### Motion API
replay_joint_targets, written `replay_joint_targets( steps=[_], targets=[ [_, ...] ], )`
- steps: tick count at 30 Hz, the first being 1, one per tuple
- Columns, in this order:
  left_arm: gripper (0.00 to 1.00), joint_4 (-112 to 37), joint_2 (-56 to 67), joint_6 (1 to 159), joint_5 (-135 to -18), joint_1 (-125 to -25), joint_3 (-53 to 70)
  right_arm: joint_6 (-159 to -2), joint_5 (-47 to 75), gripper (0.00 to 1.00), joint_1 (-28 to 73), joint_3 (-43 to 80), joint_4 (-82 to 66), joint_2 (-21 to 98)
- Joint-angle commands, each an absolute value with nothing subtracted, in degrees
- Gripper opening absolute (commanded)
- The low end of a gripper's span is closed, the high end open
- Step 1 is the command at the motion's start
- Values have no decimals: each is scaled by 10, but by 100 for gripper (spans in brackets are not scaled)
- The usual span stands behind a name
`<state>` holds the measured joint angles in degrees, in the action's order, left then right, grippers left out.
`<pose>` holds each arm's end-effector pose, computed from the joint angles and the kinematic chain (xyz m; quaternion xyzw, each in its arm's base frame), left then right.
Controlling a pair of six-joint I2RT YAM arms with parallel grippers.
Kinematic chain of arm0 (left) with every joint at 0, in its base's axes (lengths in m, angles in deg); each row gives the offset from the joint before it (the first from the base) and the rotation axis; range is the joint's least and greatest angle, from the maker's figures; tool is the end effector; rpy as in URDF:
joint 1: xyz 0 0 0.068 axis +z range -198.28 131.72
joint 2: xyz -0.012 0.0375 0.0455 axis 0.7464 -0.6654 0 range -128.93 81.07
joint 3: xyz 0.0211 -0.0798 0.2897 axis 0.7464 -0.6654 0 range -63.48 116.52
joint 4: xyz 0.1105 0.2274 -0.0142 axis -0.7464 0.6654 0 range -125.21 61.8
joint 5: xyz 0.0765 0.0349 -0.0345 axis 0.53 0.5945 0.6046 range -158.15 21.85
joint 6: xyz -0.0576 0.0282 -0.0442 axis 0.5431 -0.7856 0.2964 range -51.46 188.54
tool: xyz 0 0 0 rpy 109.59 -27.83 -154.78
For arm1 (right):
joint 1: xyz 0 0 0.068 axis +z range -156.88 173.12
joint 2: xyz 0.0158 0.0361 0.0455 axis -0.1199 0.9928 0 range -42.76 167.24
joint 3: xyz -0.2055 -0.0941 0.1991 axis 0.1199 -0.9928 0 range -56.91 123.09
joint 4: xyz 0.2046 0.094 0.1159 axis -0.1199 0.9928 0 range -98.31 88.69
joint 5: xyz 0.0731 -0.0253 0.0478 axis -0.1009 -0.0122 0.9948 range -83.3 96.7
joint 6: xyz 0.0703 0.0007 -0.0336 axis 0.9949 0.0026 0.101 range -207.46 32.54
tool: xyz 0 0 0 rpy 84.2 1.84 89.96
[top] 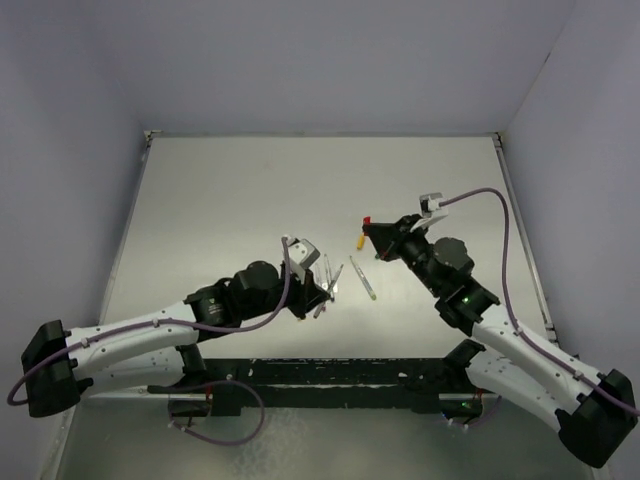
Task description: Insert the pens into the pen caps
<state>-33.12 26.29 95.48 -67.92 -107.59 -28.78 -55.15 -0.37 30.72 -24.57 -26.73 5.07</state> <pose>0.1143 -0.1920 0.2752 0.2302 0.7972 -0.3802 0.4085 0.1687 0.1197 0.3327 0.0129 0.6888 0.3798 0.6173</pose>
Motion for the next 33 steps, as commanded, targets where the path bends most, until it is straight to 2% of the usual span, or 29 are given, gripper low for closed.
replay_joint_targets(
  steps=[1, 7, 13, 24, 33],
  targets=[
    [0, -451, 243, 957, -612, -1156, -282, -552, 54, 0, 309, -286, -463, 8],
    [0, -509, 217, 950, -573, -1194, -268, -514, 68, 0, 308, -334, -570, -30],
    [0, -531, 237, 935, -540, -1194, -265, -470, 74, 0, 309, -352, -602, -48],
    [0, -559, 226, 912, -539, -1194, -237, -374, 107, 0, 309, -387, -708, -1],
    [0, -557, 219, 905, -523, -1194, -231, -350, 115, 0, 309, -395, -725, -4]
  ],
)
